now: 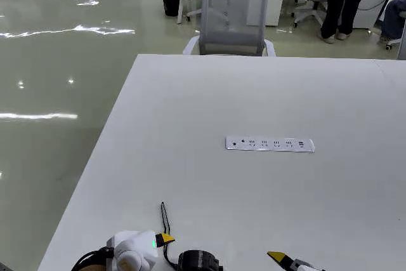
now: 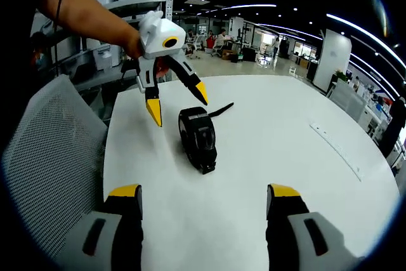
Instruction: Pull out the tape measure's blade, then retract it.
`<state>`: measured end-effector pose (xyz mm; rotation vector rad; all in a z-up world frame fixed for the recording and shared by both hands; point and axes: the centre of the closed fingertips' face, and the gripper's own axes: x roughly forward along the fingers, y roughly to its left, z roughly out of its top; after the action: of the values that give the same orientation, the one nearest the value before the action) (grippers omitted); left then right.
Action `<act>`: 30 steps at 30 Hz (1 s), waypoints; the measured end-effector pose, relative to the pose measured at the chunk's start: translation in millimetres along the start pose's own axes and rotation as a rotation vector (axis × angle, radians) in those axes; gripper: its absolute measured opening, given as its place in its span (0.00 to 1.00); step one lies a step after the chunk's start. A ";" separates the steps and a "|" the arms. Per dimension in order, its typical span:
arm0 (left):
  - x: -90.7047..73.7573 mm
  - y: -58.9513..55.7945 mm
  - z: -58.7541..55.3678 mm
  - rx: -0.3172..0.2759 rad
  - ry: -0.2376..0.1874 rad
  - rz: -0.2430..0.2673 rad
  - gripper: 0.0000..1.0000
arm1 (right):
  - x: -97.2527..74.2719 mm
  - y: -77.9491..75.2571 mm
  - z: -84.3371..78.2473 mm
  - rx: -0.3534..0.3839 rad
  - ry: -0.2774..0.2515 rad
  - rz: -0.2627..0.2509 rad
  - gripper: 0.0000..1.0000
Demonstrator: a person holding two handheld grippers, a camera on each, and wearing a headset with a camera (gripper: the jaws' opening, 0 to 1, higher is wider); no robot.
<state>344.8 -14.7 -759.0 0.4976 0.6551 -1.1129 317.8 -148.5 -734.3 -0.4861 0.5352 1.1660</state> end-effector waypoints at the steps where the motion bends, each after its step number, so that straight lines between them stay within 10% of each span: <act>1: 1.0 0.5 -0.2 0.009 0.004 -0.002 0.61 | 2.3 -0.3 -0.3 -0.008 0.004 0.008 0.81; 12: 13.8 -7.7 -9.9 0.050 0.069 -0.055 0.54 | 26.2 -1.8 5.4 0.032 -0.001 0.105 0.70; 30: 27.5 -10.1 3.8 0.133 0.129 -0.064 0.37 | 63.9 3.5 0.8 -0.136 0.113 0.187 0.47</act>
<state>344.3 -38.9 -776.0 0.6709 0.7165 -1.1968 333.7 -100.7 -773.9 -0.6320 0.6108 1.3653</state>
